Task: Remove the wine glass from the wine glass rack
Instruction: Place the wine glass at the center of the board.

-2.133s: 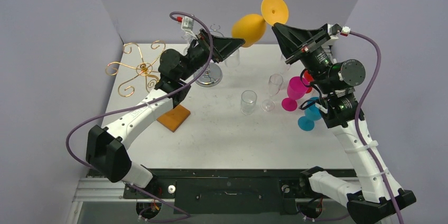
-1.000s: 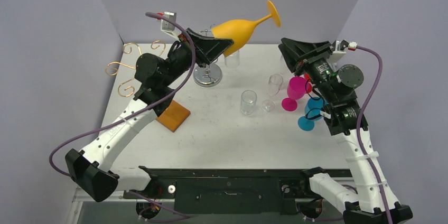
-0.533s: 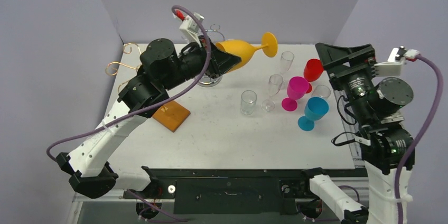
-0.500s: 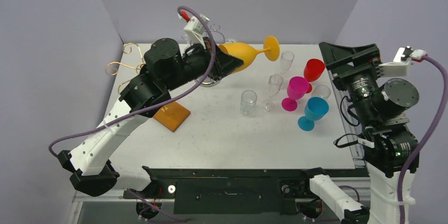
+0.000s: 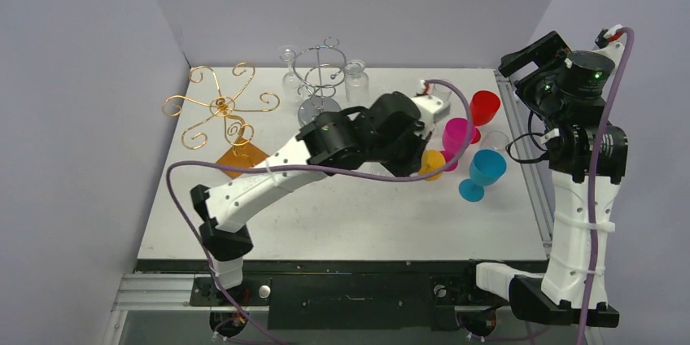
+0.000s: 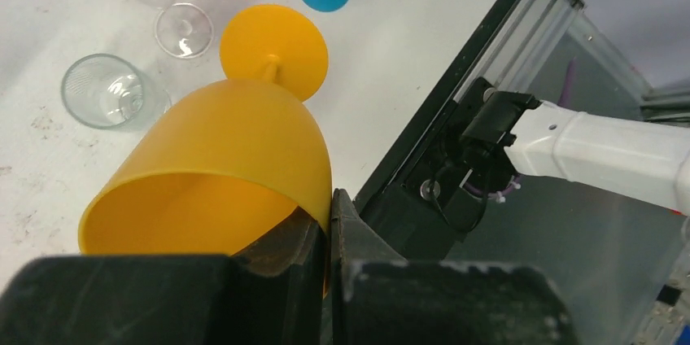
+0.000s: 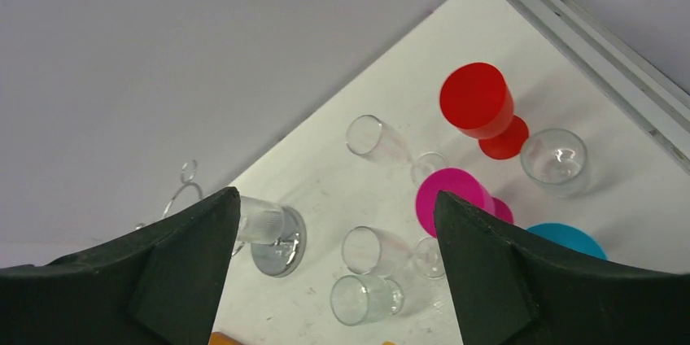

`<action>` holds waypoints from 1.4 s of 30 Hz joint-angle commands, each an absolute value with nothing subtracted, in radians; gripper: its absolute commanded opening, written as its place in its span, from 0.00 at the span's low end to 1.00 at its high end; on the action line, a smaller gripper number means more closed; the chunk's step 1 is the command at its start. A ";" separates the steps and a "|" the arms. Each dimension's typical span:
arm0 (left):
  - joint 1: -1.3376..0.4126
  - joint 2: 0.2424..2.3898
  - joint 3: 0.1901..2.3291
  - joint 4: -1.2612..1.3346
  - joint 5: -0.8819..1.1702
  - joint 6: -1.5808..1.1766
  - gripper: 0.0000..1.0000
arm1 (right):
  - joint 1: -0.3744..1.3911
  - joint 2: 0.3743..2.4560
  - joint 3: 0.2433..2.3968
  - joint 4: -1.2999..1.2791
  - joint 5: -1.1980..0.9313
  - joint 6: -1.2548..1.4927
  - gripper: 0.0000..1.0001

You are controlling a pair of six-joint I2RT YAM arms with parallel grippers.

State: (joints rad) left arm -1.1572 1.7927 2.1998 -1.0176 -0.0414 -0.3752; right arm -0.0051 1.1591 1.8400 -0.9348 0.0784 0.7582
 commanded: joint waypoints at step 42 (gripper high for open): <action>-1.203 2.382 2.649 -1.216 -0.126 -0.187 0.17 | -0.172 1.125 1.687 -0.889 -0.170 0.713 0.88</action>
State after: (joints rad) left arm -1.2098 2.4016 2.5942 -1.2453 -0.1097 -0.1970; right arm -0.1650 1.1561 1.6882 -0.9279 -0.1612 0.7181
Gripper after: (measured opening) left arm 0.142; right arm 0.882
